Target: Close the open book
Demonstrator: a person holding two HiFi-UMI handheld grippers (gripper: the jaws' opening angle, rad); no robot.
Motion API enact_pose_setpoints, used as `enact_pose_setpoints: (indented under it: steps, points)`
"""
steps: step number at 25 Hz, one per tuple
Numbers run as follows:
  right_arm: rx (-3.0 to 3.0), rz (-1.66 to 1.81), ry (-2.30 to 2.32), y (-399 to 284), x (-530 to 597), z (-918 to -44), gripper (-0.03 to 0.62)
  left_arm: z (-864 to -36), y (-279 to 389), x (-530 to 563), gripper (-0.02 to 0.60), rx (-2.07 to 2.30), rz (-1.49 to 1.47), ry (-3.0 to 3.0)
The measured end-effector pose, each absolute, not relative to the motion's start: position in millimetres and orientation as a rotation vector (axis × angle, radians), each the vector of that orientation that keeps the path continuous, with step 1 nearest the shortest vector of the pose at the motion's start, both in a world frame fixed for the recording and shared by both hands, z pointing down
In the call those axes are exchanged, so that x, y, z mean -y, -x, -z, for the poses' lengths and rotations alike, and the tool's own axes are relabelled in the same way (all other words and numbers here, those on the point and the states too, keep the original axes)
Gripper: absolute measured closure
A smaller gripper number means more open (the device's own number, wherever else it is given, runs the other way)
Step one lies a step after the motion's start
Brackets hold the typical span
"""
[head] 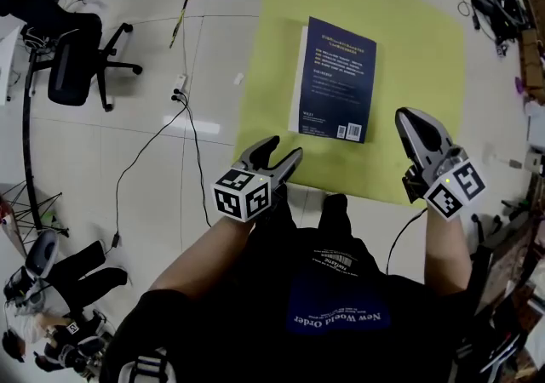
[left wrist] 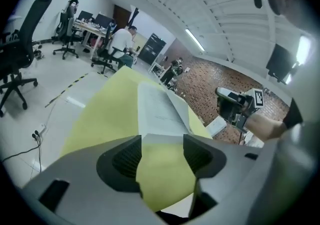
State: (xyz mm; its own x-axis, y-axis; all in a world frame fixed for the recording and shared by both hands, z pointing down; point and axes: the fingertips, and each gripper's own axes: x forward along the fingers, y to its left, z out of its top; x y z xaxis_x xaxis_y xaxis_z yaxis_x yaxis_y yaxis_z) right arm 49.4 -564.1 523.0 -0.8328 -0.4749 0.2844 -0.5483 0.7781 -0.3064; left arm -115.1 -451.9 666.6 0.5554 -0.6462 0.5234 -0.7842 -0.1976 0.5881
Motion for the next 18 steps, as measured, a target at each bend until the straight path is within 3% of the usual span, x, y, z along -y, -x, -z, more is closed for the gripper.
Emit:
enact_pose_setpoints:
  steps: [7, 15, 18]
  points:
    - [2.774, -0.538, -0.827, -47.6, 560.3, -501.8, 0.611, -571.4, 147.4, 470.2, 0.321, 1.228, -0.081, -2.16]
    - [2.805, -0.509, -0.886, -74.3, 560.0, -460.6, 0.611, -451.3, 122.6, 494.2, 0.324, 1.16, 0.125, -2.374]
    - [2.827, -0.495, -0.915, -86.2, 558.8, -438.2, 0.611, -414.6, 112.5, 505.2, 0.454, 1.134, 0.179, -2.422]
